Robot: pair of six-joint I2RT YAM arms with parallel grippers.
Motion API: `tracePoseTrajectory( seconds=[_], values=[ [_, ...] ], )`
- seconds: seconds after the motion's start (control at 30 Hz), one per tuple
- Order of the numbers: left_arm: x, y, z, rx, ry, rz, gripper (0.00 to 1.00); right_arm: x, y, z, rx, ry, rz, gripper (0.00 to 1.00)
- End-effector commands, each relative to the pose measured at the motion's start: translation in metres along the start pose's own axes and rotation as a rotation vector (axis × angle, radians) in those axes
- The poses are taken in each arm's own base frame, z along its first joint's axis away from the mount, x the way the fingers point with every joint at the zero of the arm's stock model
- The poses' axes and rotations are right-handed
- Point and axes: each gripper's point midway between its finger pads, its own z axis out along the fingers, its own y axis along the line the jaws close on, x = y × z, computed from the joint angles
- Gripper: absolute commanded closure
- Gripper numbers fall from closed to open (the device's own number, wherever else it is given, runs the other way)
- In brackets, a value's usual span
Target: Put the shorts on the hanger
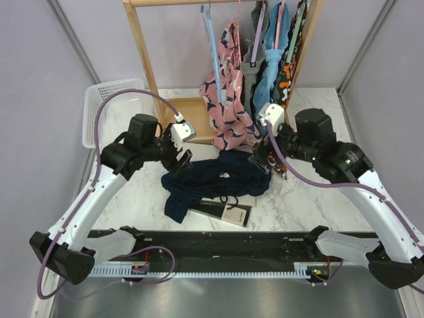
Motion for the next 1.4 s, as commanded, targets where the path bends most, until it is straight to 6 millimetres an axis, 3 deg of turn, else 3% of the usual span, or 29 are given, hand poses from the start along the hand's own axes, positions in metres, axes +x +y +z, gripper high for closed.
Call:
tracePoseTrajectory(
  seconds=[0.0, 0.03, 0.07, 0.1, 0.13, 0.17, 0.2, 0.23, 0.27, 0.3, 0.33, 0.37, 0.4, 0.47, 0.5, 0.73, 0.9, 1.23, 1.37],
  values=[
    [-0.034, -0.025, -0.029, 0.063, -0.14, -0.072, 0.1, -0.08, 0.0, -0.033, 0.0, -0.221, 0.002, 0.08],
    [-0.042, -0.028, -0.034, 0.07, -0.175, -0.075, 0.01, -0.096, -0.007, -0.036, 0.038, -0.271, 0.058, 0.09],
    [-0.048, -0.032, -0.038, 0.084, -0.206, -0.07, 0.01, -0.114, -0.018, -0.029, 0.076, -0.31, 0.084, 0.09],
    [-0.055, -0.034, -0.046, 0.071, -0.244, -0.059, 0.01, -0.139, -0.028, -0.039, 0.119, -0.369, 0.098, 0.11],
    [-0.065, -0.031, -0.049, 0.056, -0.284, -0.062, 0.01, -0.15, -0.038, -0.037, 0.157, -0.387, 0.123, 0.11],
    [-0.067, -0.025, -0.051, 0.013, -0.298, -0.075, 0.01, -0.16, -0.045, -0.019, 0.162, -0.388, 0.154, 0.12],
    [-0.071, -0.019, -0.053, -0.018, -0.312, -0.094, 0.01, -0.183, -0.048, -0.027, 0.167, -0.447, 0.179, 0.14],
    [-0.073, -0.013, -0.055, -0.05, -0.326, -0.142, 0.01, -0.193, -0.052, -0.023, 0.174, -0.468, 0.197, 0.15],
    [-0.074, -0.001, -0.057, -0.103, -0.334, -0.166, 0.01, -0.198, -0.058, -0.001, 0.172, -0.452, 0.242, 0.16],
    [-0.073, 0.008, -0.059, -0.145, -0.337, -0.197, 0.01, -0.221, -0.061, -0.011, 0.172, -0.51, 0.253, 0.17],
    [-0.073, 0.013, -0.061, -0.178, -0.345, -0.244, 0.01, -0.229, -0.066, -0.006, 0.177, -0.519, 0.27, 0.18],
    [-0.072, 0.018, -0.063, -0.207, -0.348, -0.252, 0.01, -0.231, -0.073, 0.016, 0.19, -0.501, 0.311, 0.18],
    [-0.073, 0.018, -0.065, -0.211, -0.355, -0.25, 0.01, -0.249, -0.076, 0.007, 0.193, -0.551, 0.311, 0.2],
    [-0.075, 0.013, -0.071, -0.2, -0.377, -0.247, 0.01, -0.256, -0.088, 0.022, 0.23, -0.564, 0.338, 0.21],
    [-0.077, 0.011, -0.073, -0.193, -0.387, -0.244, 0.01, -0.267, -0.09, 0.017, 0.233, -0.596, 0.334, 0.23],
    [-0.083, 0.01, -0.081, -0.187, -0.426, -0.259, 0.01, -0.274, -0.089, 0.051, 0.208, -0.595, 0.335, 0.33],
    [-0.078, 0.011, -0.077, -0.195, -0.424, -0.264, 0.01, -0.263, -0.087, 0.079, 0.229, -0.546, 0.332, 0.36],
    [-0.084, 0.005, -0.083, -0.177, -0.454, -0.29, 0.0, -0.232, -0.111, 0.118, 0.398, -0.456, 0.368, 0.37],
    [-0.083, 0.004, -0.083, -0.172, -0.458, -0.293, 0.01, -0.221, -0.11, 0.131, 0.394, -0.422, 0.373, 0.48]
  ],
)
